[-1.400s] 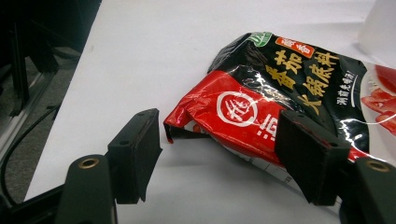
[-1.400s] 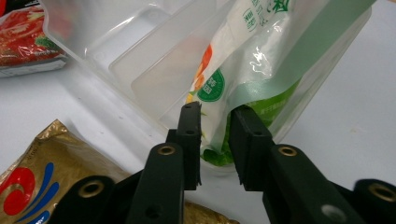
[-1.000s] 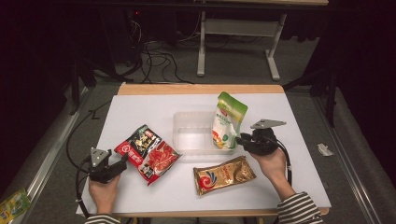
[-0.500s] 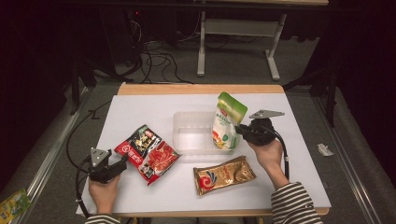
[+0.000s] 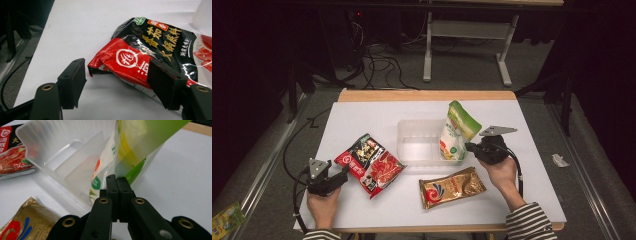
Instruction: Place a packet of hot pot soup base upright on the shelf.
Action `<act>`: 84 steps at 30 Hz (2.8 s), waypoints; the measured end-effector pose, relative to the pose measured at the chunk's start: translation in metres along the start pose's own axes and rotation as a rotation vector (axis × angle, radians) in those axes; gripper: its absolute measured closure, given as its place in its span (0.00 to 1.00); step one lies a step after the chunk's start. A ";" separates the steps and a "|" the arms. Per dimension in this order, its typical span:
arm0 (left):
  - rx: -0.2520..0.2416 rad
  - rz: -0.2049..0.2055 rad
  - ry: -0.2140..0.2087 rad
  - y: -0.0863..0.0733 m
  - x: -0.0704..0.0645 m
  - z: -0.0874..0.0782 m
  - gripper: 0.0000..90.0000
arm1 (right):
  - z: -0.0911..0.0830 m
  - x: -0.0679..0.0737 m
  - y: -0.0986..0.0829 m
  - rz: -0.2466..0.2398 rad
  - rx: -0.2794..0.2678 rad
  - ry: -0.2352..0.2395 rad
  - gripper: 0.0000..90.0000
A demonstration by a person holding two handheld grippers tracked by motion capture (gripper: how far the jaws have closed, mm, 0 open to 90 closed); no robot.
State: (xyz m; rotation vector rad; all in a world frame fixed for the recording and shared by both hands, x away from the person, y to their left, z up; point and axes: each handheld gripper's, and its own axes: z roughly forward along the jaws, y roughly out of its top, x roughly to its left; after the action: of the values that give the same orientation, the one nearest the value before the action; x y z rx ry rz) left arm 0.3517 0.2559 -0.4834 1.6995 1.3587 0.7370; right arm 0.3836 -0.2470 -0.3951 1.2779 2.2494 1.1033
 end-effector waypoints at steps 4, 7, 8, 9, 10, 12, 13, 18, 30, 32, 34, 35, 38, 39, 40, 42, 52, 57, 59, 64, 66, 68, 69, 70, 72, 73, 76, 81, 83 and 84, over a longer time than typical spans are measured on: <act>0.002 -0.002 -0.001 0.000 0.000 0.000 0.35 | -0.002 -0.003 -0.001 0.005 -0.021 0.002 1.00; 0.002 -0.003 -0.001 0.000 0.000 0.000 0.35 | -0.005 -0.003 -0.002 0.005 -0.051 -0.009 0.93; 0.002 -0.002 -0.001 0.000 0.000 0.000 0.35 | -0.006 -0.003 -0.002 0.002 -0.055 -0.011 0.90; 0.001 -0.002 -0.001 0.000 0.000 0.000 0.35 | -0.007 -0.003 -0.003 0.006 -0.063 -0.013 0.86; 0.001 -0.002 -0.001 0.000 0.000 0.000 0.35 | -0.009 -0.003 -0.004 0.009 -0.076 -0.015 0.84; 0.001 -0.002 -0.001 0.000 0.000 0.000 0.35 | -0.014 -0.004 -0.006 0.013 -0.091 -0.015 0.81; 0.001 -0.002 -0.001 0.000 0.000 0.000 0.35 | -0.016 -0.004 -0.007 0.024 -0.098 -0.017 0.79; 0.000 -0.001 0.000 0.000 0.000 0.000 0.35 | -0.025 -0.007 -0.015 0.025 -0.135 -0.037 0.70; 0.003 -0.004 -0.003 0.000 0.000 0.001 0.35 | -0.033 -0.010 -0.038 0.037 -0.163 -0.068 0.58; 0.002 -0.002 -0.001 0.000 0.000 0.000 0.35 | -0.036 -0.010 -0.043 0.040 -0.174 -0.074 0.57; 0.002 -0.001 0.000 0.000 0.000 0.000 0.35 | -0.038 -0.010 -0.047 0.042 -0.177 -0.079 0.57; 0.002 -0.001 0.000 0.000 0.000 0.000 0.35 | -0.040 -0.011 -0.049 0.040 -0.178 -0.082 0.57; 0.002 -0.002 0.000 0.000 0.000 0.000 0.35 | -0.044 -0.011 -0.055 0.045 -0.187 -0.087 0.57; 0.001 -0.002 -0.001 0.000 0.000 0.000 0.35 | -0.045 -0.011 -0.057 0.048 -0.190 -0.090 0.57; 0.000 0.000 0.000 0.000 0.000 0.000 0.35 | -0.046 -0.011 -0.060 0.051 -0.195 -0.090 0.57; -0.002 0.002 -0.001 0.000 0.000 0.000 0.35 | -0.047 -0.010 -0.064 0.059 -0.195 -0.092 0.57; -0.002 0.004 0.005 0.000 -0.001 0.000 0.35 | -0.050 -0.006 -0.083 0.090 -0.205 -0.079 0.55; -0.002 0.005 0.004 0.000 -0.001 0.000 0.35 | -0.046 -0.002 -0.090 0.098 -0.181 -0.056 0.54; -0.002 0.005 0.004 0.000 -0.001 0.000 0.35 | -0.045 -0.001 -0.091 0.108 -0.182 -0.047 0.53; -0.001 0.003 0.003 0.000 0.000 0.000 0.35 | -0.038 0.005 -0.096 0.113 -0.151 -0.019 0.52; -0.002 0.002 0.001 0.000 0.000 0.000 0.35 | -0.035 0.006 -0.098 0.116 -0.136 -0.013 0.52; -0.005 0.003 0.004 0.000 0.000 0.000 0.35 | -0.031 0.007 -0.099 0.119 -0.129 -0.005 0.52; -0.005 0.005 0.005 0.000 -0.001 0.000 0.35 | -0.029 0.007 -0.100 0.116 -0.124 -0.002 0.52; -0.005 0.004 0.005 0.000 -0.001 0.000 0.35 | -0.028 0.007 -0.101 0.118 -0.116 0.001 0.52; -0.002 0.004 0.004 0.000 0.000 0.000 0.35 | -0.024 0.008 -0.102 0.117 -0.100 0.007 0.52; -0.001 0.004 0.003 0.000 0.000 0.000 0.35 | -0.022 0.009 -0.102 0.120 -0.093 0.012 0.52; -0.001 0.004 0.004 0.000 -0.001 0.000 0.35 | -0.017 0.009 -0.103 0.124 -0.062 0.018 0.53; -0.001 0.003 0.002 0.000 0.000 0.000 0.35 | -0.010 0.010 -0.105 0.134 -0.027 0.030 0.54; -0.003 0.005 0.005 0.000 -0.001 0.000 0.35 | -0.008 0.009 -0.106 0.134 -0.024 0.029 0.53; -0.004 0.005 0.006 0.000 -0.001 0.000 0.35 | -0.007 0.009 -0.106 0.129 -0.026 0.024 0.53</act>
State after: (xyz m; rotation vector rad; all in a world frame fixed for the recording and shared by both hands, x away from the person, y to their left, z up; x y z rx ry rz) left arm 0.3513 0.2552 -0.4836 1.7000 1.3565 0.7478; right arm 0.3127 -0.2748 -0.4703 1.4242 2.1887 1.1948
